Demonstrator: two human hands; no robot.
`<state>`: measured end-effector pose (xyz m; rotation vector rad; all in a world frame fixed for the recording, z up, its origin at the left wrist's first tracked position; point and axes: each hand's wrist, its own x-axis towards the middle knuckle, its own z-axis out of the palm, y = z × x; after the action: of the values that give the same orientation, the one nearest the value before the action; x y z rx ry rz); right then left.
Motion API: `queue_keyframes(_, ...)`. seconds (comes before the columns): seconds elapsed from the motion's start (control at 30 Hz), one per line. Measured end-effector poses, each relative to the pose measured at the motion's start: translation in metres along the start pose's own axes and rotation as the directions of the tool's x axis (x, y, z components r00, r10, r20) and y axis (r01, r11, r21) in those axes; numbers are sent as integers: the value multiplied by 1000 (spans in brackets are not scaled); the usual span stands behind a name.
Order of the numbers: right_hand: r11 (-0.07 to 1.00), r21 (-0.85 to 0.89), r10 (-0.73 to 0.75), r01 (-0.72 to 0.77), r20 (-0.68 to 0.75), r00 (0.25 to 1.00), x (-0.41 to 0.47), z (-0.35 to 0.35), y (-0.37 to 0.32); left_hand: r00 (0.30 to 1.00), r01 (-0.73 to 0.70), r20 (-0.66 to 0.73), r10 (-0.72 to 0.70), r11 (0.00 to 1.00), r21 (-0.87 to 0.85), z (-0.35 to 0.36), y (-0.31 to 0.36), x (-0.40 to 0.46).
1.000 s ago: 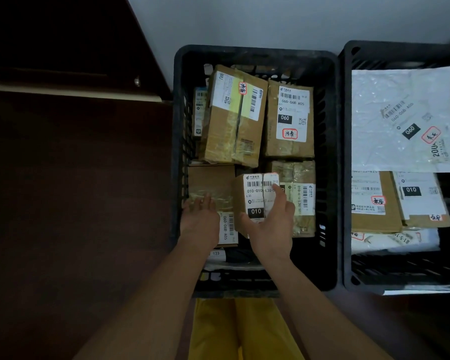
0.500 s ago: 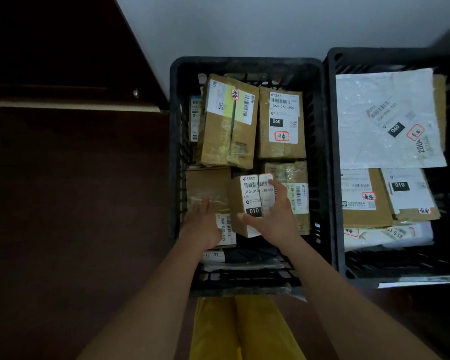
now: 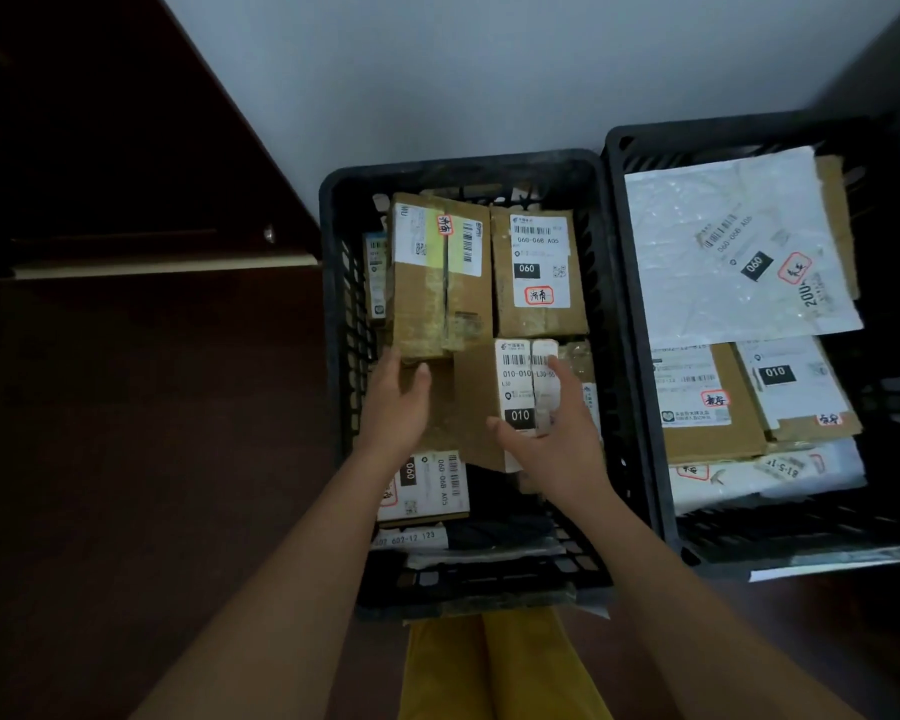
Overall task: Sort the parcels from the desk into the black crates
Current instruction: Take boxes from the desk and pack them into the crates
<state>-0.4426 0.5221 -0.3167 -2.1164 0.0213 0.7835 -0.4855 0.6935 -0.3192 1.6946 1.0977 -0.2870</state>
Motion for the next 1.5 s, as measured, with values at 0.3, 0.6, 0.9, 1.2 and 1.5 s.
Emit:
queue_keyframes(0.3,998,52,-25,29,-60,998,10,-11,13,995,70,70,-70,998,5,5,5,24)
queue_keyframes(0.6,997,75,-1,-1,30,1000,15,-23,-1,973,88,194,-127,976,198,-11,15,31)
queue_keyframes(0.9,995,36,82,-89,163,983,5,-58,18,915,113,339,-217,947,301,31,-44,-29)
queue_keyframes(1.2,838,-509,211,196,635,743,-7,-70,23,869,83,411,-274,901,425,29,-53,-29)
queue_keyframes(1.5,936,-341,177,84,666,725,-9,-67,12,923,256,250,-294,951,172,25,-52,-37)
